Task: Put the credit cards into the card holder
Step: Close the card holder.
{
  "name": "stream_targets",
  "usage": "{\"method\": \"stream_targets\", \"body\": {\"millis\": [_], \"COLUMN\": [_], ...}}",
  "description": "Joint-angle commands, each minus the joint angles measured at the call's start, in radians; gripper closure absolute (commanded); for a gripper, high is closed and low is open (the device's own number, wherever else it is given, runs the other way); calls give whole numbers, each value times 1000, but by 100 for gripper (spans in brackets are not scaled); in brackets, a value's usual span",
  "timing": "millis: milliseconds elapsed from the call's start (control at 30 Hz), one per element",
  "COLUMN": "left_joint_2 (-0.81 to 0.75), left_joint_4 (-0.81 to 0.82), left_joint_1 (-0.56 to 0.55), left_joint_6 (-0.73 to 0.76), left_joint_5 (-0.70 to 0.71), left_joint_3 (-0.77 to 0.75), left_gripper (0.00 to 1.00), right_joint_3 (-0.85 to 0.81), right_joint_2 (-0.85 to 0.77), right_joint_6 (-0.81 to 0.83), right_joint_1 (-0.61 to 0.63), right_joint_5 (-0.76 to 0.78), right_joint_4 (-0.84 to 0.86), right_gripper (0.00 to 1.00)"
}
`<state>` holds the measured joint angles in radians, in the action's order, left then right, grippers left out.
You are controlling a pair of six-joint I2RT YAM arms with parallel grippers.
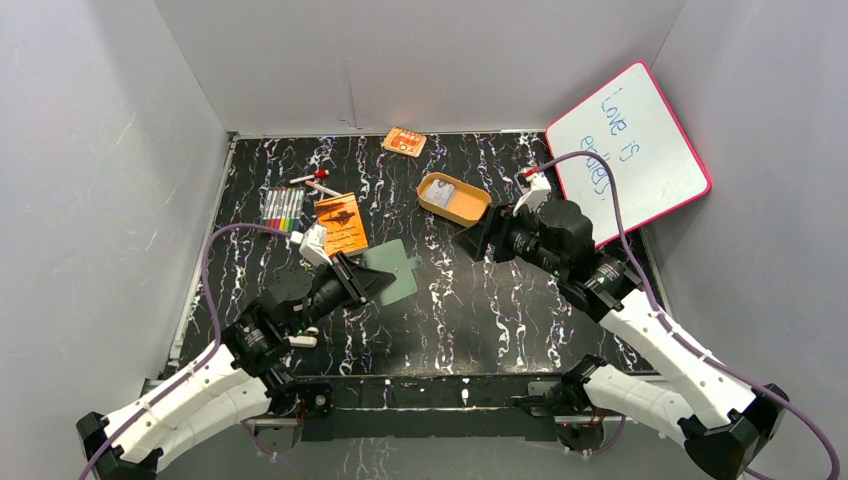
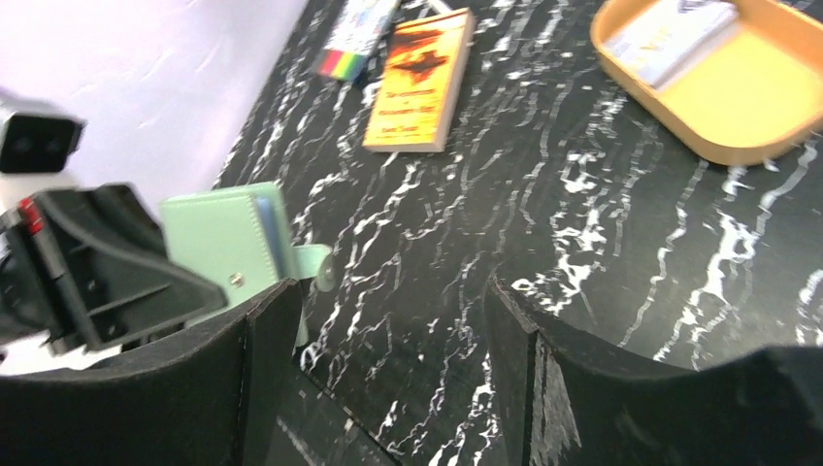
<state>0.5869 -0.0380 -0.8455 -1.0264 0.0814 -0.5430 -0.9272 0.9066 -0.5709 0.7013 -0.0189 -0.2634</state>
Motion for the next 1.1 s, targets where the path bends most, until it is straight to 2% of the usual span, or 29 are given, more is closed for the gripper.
{"method": "stream_targets", "body": {"millis": [0, 100, 267, 333, 567, 833, 1067], "left_joint_2": [19, 51, 75, 69, 74, 58, 40], "left_joint_4": [97, 105, 61, 61, 44, -3, -15], "left_joint_1": [0, -1, 0, 0, 0, 0, -1], "left_joint_6": [-3, -12, -9, -3, 28, 40, 47], "left_joint_5": [-58, -79, -61, -53, -42, -35, -29], "left_joint_3": [-15, -29, -62, -67, -97, -104, -99], "left_gripper": [100, 100, 100, 100, 100, 100, 100], "right_joint_3": [-67, -83, -160, -169, -253, -282, -282], "right_joint_2": [14, 39, 145, 168, 283, 329, 327], "right_joint_6": [80, 90, 106, 110, 160, 159, 145], "right_joint_1": [0, -1, 5, 17, 110, 139, 139], "right_joint_5": [-235, -321, -395, -404, -286, -214, -148], "right_joint_4": [81, 96, 3, -6, -145, -174, -174], "right_gripper": [23, 26, 44, 47, 46, 58, 52]}}
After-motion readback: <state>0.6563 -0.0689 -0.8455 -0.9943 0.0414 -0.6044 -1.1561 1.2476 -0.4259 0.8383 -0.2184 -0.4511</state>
